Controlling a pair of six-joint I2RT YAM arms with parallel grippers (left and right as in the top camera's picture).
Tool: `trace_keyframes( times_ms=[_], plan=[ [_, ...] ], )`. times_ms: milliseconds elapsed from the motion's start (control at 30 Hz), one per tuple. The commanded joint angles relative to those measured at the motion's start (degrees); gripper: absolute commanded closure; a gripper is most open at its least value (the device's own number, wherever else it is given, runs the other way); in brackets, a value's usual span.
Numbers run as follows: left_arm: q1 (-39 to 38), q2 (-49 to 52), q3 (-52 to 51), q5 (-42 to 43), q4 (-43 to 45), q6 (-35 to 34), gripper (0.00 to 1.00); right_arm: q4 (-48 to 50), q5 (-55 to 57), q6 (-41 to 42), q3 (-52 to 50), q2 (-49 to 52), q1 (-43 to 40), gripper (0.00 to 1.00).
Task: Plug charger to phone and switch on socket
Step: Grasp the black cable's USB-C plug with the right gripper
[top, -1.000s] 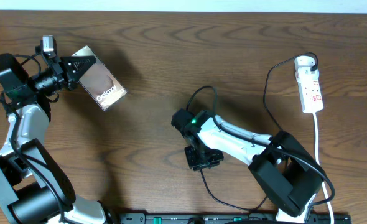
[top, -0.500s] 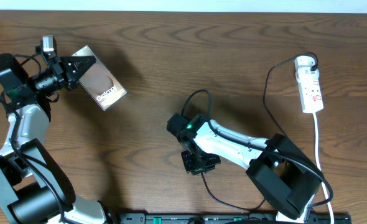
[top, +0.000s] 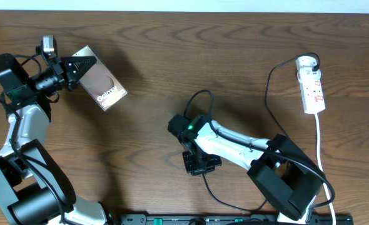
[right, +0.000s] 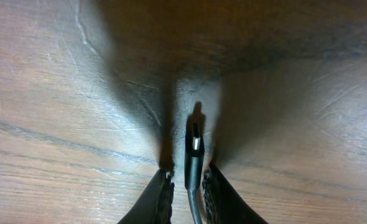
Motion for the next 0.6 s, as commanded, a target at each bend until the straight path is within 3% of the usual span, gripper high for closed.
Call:
trace_keyframes(
  times_ms=[0,567],
  plan=[
    [0.31,0.13,0.42,1.73,0.39,0.55,0.93,0.76,1.18,1.51,-1.38,1.68,0.44,0.82],
    [0.31,0.11,0.42,1.73,0.39,0.55,0.93,1.81,1.60,1.88,-1.38,1.68,0.09,0.84]
  ],
)
